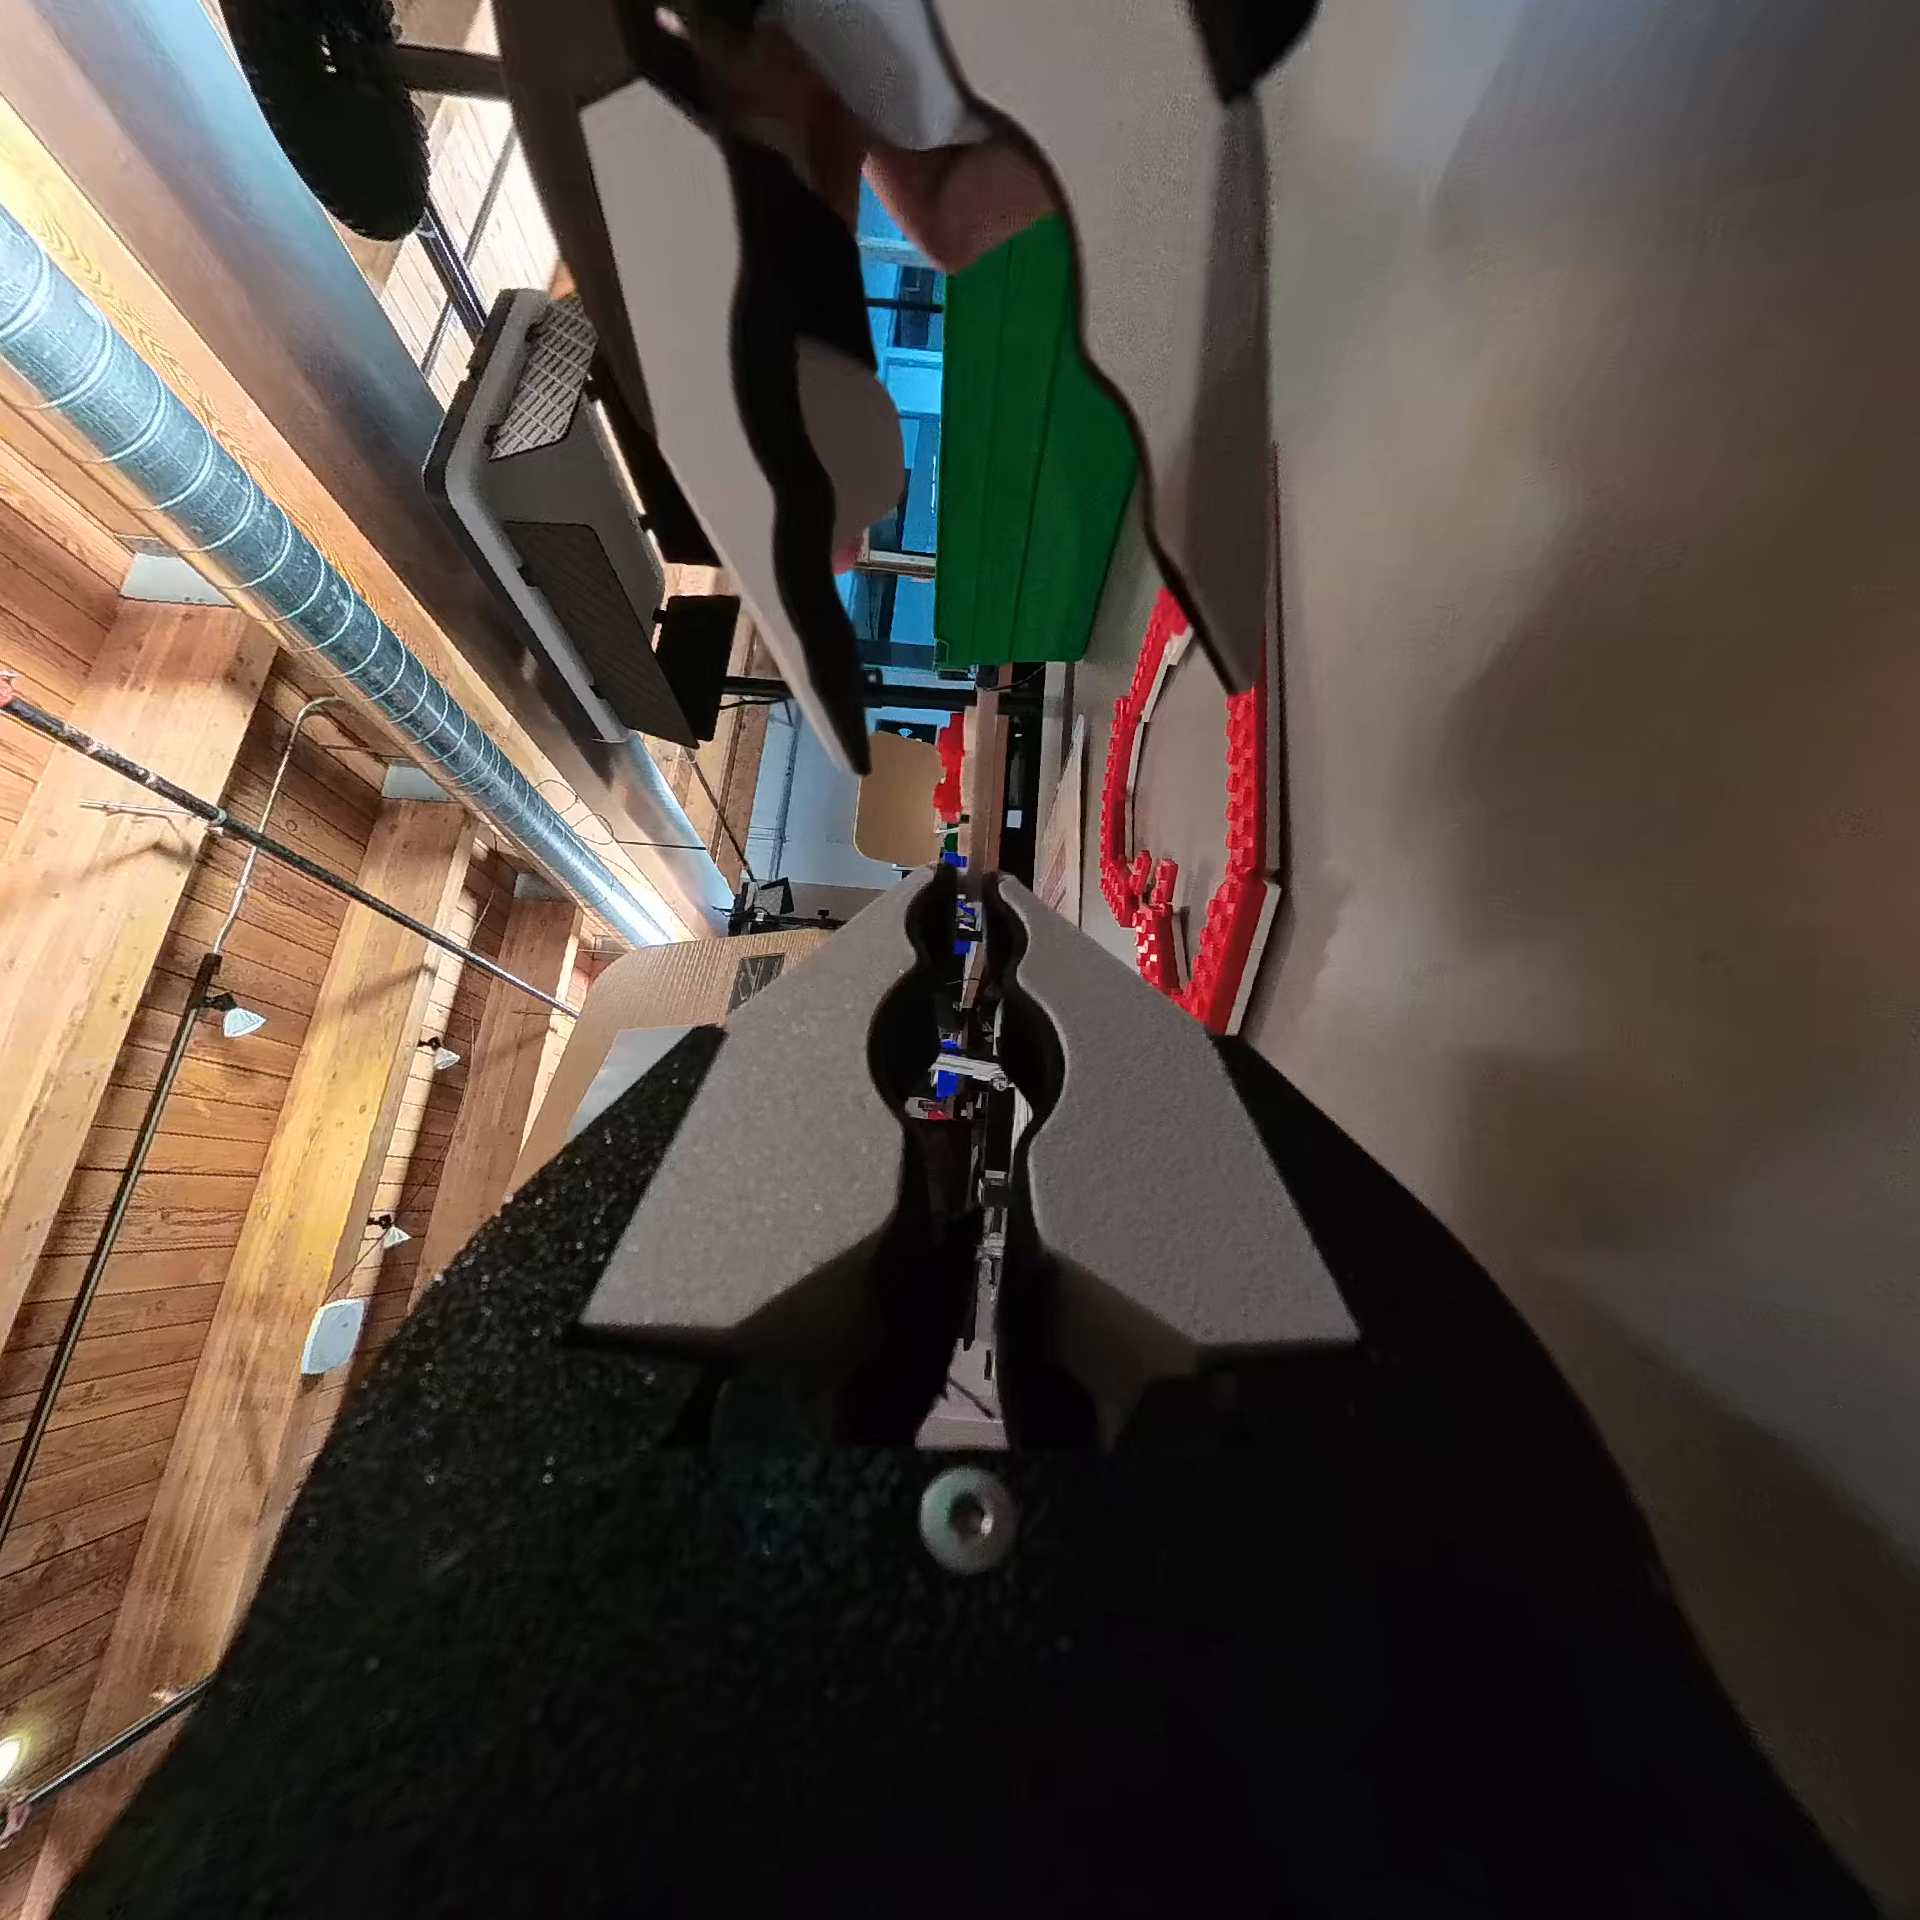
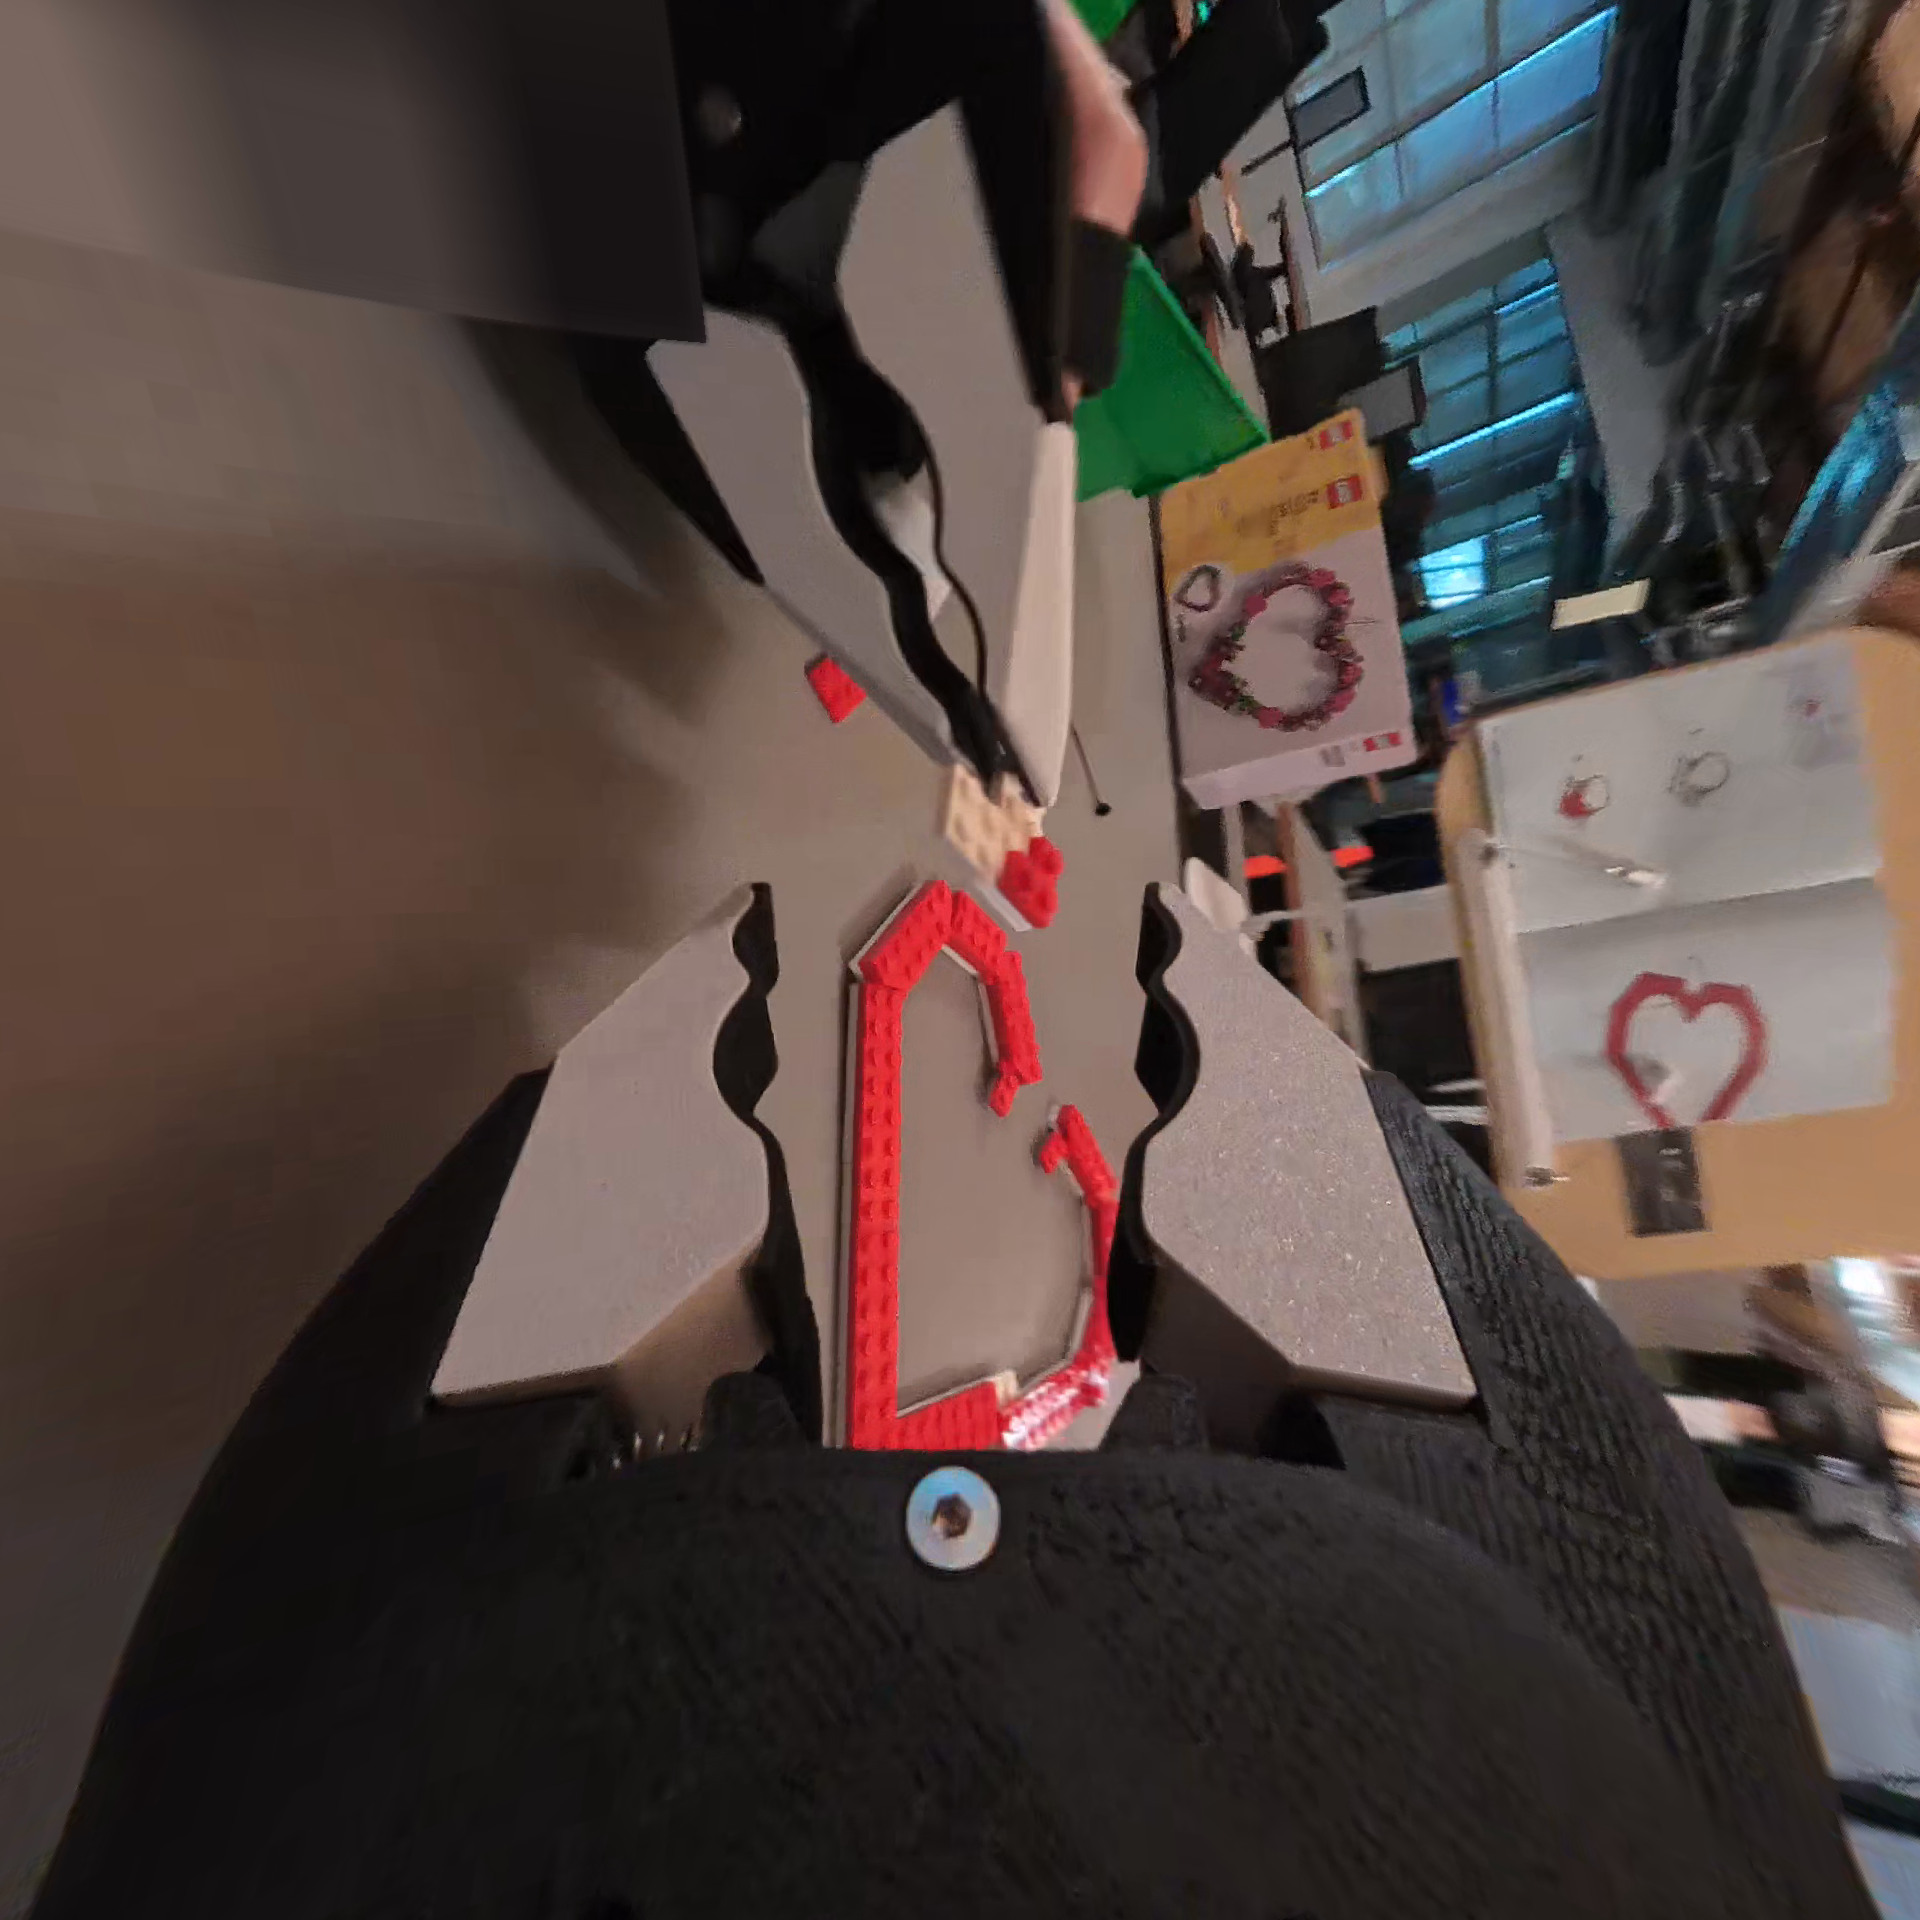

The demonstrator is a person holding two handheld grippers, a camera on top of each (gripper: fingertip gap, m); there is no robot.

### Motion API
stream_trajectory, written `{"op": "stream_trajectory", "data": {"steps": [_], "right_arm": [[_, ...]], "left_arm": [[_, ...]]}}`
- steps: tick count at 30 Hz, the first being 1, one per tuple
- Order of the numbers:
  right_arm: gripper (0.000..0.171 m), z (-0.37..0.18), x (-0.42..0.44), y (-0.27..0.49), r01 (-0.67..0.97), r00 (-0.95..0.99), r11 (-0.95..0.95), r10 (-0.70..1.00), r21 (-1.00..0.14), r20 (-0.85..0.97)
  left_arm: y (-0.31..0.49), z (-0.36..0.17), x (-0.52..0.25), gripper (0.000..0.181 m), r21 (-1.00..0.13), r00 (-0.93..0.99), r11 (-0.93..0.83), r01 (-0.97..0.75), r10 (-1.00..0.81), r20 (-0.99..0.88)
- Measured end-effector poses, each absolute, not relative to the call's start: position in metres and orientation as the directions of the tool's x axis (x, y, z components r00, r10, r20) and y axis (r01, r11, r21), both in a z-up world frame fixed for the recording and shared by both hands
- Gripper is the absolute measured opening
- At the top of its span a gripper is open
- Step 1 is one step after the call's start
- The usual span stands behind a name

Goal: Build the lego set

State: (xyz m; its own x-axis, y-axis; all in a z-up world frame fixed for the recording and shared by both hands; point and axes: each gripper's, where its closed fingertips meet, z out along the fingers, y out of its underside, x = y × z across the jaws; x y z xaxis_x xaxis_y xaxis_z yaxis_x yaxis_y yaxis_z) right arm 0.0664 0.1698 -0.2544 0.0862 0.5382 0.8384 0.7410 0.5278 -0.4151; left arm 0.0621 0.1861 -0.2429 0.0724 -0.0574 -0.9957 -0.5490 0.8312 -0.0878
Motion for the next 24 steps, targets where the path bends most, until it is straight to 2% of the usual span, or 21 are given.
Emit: {"op": "stream_trajectory", "data": {"steps": [4,9,13,18,24], "right_arm": [[0.056,-0.253,0.067,0.184,0.805,0.074,0.538,0.328,-0.251,0.942],[0.037,-0.253,0.062,0.190,0.824,0.055,0.541,0.221,-0.169,0.974],[0.009,-0.250,0.063,0.194,0.842,0.056,0.522,0.161,-0.134,0.985],[0.007,-0.249,0.064,0.196,0.864,0.033,0.497,0.116,-0.087,0.993],[0.005,-0.248,0.064,0.196,0.852,-0.056,0.522,0.001,0.047,0.998]], "left_arm": [[0.185,-0.243,0.063,0.002,-0.095,0.075,0.832,-0.546,-0.064,-0.995],[0.185,-0.242,0.062,0.002,-0.100,0.077,0.833,-0.545,-0.069,-0.995],[0.184,-0.247,0.063,0.002,-0.100,0.059,0.834,-0.543,-0.081,-0.995],[0.185,-0.247,0.063,0.002,-0.151,0.070,0.824,-0.547,-0.134,-0.988],[0.185,-0.248,0.062,0.002,-0.167,0.067,0.823,-0.543,-0.156,-0.986]]}}
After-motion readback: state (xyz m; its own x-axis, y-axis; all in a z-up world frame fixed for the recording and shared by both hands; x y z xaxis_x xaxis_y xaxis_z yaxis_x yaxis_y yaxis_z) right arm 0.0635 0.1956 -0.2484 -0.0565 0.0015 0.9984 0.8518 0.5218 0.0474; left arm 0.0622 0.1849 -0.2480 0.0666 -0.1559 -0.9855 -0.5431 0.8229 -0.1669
